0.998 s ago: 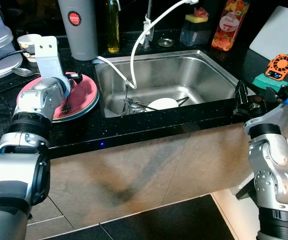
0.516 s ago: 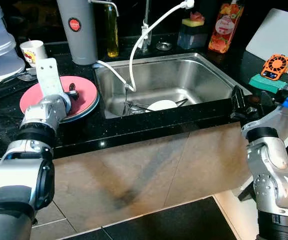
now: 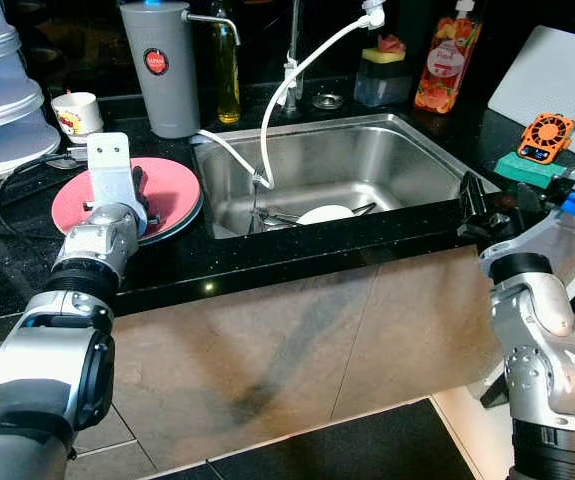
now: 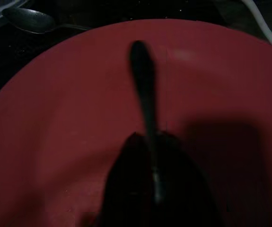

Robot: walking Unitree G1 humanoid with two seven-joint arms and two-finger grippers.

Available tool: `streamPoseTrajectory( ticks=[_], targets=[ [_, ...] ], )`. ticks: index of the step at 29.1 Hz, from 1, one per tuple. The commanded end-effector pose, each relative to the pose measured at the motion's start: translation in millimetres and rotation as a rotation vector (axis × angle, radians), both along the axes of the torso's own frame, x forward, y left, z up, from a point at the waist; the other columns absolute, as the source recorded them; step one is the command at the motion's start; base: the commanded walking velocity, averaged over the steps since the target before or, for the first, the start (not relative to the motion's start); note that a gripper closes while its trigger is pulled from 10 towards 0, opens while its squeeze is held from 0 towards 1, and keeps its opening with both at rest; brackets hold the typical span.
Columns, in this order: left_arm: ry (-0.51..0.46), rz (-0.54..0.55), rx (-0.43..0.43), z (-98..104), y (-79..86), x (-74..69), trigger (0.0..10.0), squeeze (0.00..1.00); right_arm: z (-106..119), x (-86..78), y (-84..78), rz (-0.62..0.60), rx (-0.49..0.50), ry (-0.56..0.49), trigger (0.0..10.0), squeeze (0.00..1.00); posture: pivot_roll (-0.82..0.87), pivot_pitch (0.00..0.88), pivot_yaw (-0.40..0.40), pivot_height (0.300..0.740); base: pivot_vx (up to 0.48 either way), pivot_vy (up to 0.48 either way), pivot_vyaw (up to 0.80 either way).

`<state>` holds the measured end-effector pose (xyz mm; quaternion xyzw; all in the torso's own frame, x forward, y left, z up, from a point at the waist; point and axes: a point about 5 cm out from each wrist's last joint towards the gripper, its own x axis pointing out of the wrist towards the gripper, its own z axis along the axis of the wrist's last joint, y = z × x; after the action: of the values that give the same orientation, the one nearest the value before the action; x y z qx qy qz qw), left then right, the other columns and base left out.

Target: Kitchen organization

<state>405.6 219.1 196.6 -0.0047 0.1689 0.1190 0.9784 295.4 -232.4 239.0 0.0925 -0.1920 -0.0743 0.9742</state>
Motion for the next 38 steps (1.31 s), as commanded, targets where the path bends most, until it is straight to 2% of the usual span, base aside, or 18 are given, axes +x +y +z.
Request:
streamPoseTrajectory(
  ticks=[1, 5, 11, 12, 13, 15, 18, 19, 20, 23, 25, 28, 29, 31, 34, 35, 36, 38],
  targets=[
    [0.121, 0.009, 0.005, -32.2, 1.1, -8.8, 0.0, 0.00, 3.7, -2.0, 0.5, 0.003, 0.012, -0.010, 10.0, 0.00, 0.08, 0.021, 0.030, 0.740, 0.000, 0.000, 0.00],
    [0.044, 0.010, 0.034, -15.2, 0.1, -2.9, 0.0, 0.00, 3.9, -0.9, 1.4, 0.009, 0.013, -0.008, 10.0, 0.00, 0.08, 0.024, 0.021, 0.740, 0.000, 0.000, 0.00],
    [-0.212, -0.040, 0.059, 50.0, -16.5, 12.9, 0.0, 0.00, 5.8, -0.4, 2.9, 0.019, 0.011, -0.006, 10.0, 0.00, 0.07, 0.033, 0.018, 0.740, 0.000, 0.000, 0.00],
    [-0.308, -0.059, 0.088, 71.1, -22.3, 14.8, 10.0, 0.00, 6.3, -1.2, 3.0, 0.019, 0.011, -0.007, 10.0, 0.00, 0.06, 0.041, 0.019, 0.740, 0.000, 0.000, 0.00],
    [-0.308, -0.059, 0.088, 71.1, -22.3, 14.8, 10.0, 0.00, 6.3, -1.2, 3.0, 0.019, 0.011, -0.007, 10.0, 0.00, 0.06, 0.041, 0.019, 0.740, 0.000, 0.000, 0.00],
    [-0.481, -0.173, 0.060, 110.4, -46.2, 15.8, 10.0, 0.00, 7.0, -3.1, 3.6, 0.022, 0.014, -0.008, 10.0, 0.00, 0.06, 0.049, 0.019, 0.740, 0.000, 0.000, 0.00],
    [-0.620, -0.481, 0.014, 143.4, -102.8, 10.1, 10.0, 0.00, 8.9, -4.5, 6.6, 0.038, 0.019, -0.018, 10.0, 0.00, 0.05, 0.057, 0.020, 0.740, 0.000, 0.000, 0.00],
    [-0.620, -0.481, 0.014, 143.4, -102.8, 10.1, 10.0, 0.00, 8.9, -4.5, 6.6, 0.038, 0.019, -0.018, 10.0, 0.00, 0.05, 0.057, 0.020, 0.740, 0.000, 0.000, 0.00],
    [-0.552, -0.663, -0.015, 132.5, -145.8, 8.4, 10.0, 0.00, 13.2, -4.5, 12.1, 0.064, 0.018, -0.041, 10.0, 0.00, 0.03, 0.064, 0.023, 0.740, 0.000, 0.000, 0.00],
    [-0.497, -0.685, 0.022, 122.4, -160.8, 8.8, 10.0, 0.00, 15.5, -4.5, 14.8, 0.076, 0.016, -0.052, 10.0, 0.00, 0.03, 0.067, 0.024, 0.740, 0.000, 0.000, 0.00],
    [-0.447, -0.696, 0.089, 111.9, -172.5, 8.7, 10.0, 0.00, 17.5, -4.7, 17.3, 0.085, 0.011, -0.060, 10.0, 0.00, 0.02, 0.071, 0.026, 0.740, 0.000, 0.000, 0.00],
    [-0.380, -0.672, 0.342, 81.8, -196.4, 6.3, 10.0, 0.00, 28.6, -9.3, 29.1, 0.153, 0.010, -0.121, 10.0, 0.00, 0.01, 0.072, 0.030, 0.740, 0.000, 0.000, 0.00],
    [-0.369, -0.660, 0.366, 74.3, -197.2, 6.1, 10.0, 1.00, 31.8, -12.1, 32.1, 0.177, 0.012, -0.141, 10.0, 0.00, 0.00, 0.072, 0.032, 0.740, 0.000, 0.000, 0.00],
    [-0.393, -0.654, 0.355, 73.0, -196.5, 6.0, 10.0, 1.00, 34.1, -14.5, 34.0, 0.195, 0.012, -0.156, 10.0, 0.00, 0.00, 0.071, 0.032, 0.740, 0.000, 0.000, 0.00],
    [-0.636, -0.638, 0.267, 103.4, -188.6, 3.1, 10.0, 1.00, 37.1, -17.4, 37.1, 0.224, 0.012, -0.176, 10.0, 0.00, 0.01, 0.072, 0.025, 0.740, 0.000, 0.000, 0.00],
    [-0.636, -0.638, 0.267, 103.4, -188.6, 3.1, 10.0, 1.00, 37.1, -17.4, 37.1, 0.224, 0.012, -0.176, 10.0, 0.00, 0.01, 0.072, 0.025, 0.740, 0.000, 0.000, 0.00],
    [-0.711, -0.622, 0.240, 114.8, -182.9, 1.7, 10.0, 0.00, 37.1, -16.9, 37.5, 0.228, 0.014, -0.178, 10.0, 0.00, 0.02, 0.071, 0.022, 0.740, 0.000, 0.000, 0.00],
    [-0.823, -0.565, 0.251, 135.1, -161.0, 1.0, 10.0, 0.00, 36.8, -14.7, 39.4, 0.241, 0.018, -0.181, 10.0, 0.00, 0.03, 0.068, 0.017, 0.740, 0.000, 0.000, 0.00]
  ],
)
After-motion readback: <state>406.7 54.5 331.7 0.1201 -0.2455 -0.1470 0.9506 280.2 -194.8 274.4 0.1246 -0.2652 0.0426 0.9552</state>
